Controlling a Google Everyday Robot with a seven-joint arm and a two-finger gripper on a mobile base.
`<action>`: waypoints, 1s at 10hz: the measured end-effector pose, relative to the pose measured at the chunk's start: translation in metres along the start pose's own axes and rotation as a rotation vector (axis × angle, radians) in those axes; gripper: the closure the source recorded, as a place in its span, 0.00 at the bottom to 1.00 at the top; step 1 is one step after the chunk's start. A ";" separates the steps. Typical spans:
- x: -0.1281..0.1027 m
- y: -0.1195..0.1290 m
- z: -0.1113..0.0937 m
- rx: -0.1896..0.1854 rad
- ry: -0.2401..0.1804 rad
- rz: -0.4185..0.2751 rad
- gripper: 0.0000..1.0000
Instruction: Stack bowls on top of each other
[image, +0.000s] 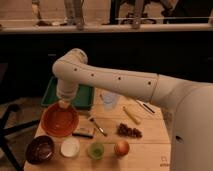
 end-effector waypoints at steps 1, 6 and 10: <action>-0.009 0.007 0.004 -0.017 -0.002 -0.012 0.87; -0.006 0.005 0.003 -0.014 0.000 -0.009 0.87; -0.011 0.014 0.016 -0.039 -0.003 0.005 0.87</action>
